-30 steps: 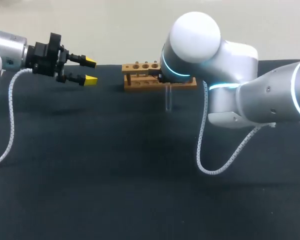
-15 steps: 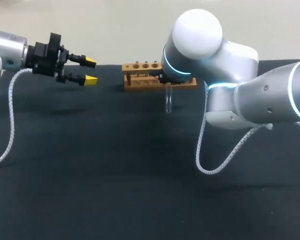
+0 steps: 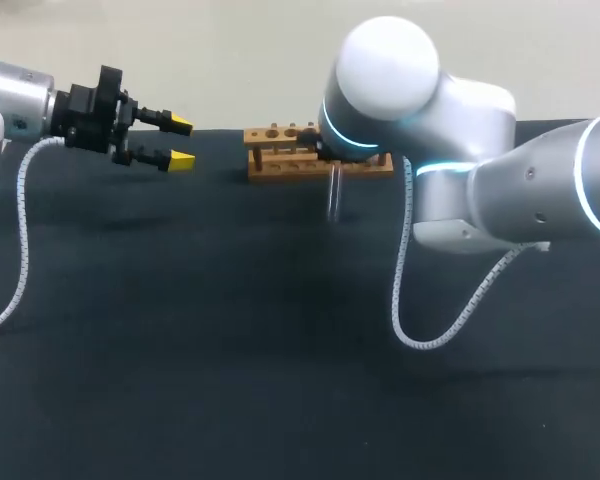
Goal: Grasp the test tube, adjust it, and insert it.
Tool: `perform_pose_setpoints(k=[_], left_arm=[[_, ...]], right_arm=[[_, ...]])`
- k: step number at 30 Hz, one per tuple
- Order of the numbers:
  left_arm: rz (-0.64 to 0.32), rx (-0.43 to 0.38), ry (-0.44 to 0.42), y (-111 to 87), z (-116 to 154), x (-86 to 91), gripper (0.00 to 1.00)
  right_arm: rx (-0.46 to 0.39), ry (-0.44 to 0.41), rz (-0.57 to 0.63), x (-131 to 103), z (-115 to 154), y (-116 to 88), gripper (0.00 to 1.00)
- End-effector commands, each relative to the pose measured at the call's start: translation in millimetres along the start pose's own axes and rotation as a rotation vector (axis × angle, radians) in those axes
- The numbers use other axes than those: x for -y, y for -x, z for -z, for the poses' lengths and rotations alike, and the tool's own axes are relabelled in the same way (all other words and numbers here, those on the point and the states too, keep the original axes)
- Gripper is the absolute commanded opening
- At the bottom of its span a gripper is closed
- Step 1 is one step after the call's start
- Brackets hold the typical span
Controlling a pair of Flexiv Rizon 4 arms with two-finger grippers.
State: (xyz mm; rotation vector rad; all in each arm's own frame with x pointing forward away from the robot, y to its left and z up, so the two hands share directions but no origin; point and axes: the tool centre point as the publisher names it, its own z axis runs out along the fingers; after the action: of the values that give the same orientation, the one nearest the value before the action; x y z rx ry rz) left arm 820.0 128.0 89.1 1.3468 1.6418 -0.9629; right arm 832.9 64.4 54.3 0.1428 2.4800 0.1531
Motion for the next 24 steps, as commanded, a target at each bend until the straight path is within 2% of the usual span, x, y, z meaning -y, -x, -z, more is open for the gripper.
perform_pose_setpoints(k=[1,15,24], left_arm=[[-0.003,0.003,-0.001,-1.2,0,-0.6,1.0],[-0.003,0.003,-0.001,-1.2,0,-0.6,1.0],[-0.003,0.003,-0.001,-1.2,0,-0.6,1.0]], right_arm=[[0.061,-0.013,-0.017,3,23,-7,0.0],[0.165,-0.055,-0.085,6,68,5,0.0],[0.18,-0.054,-0.085,7,77,8,0.0]])
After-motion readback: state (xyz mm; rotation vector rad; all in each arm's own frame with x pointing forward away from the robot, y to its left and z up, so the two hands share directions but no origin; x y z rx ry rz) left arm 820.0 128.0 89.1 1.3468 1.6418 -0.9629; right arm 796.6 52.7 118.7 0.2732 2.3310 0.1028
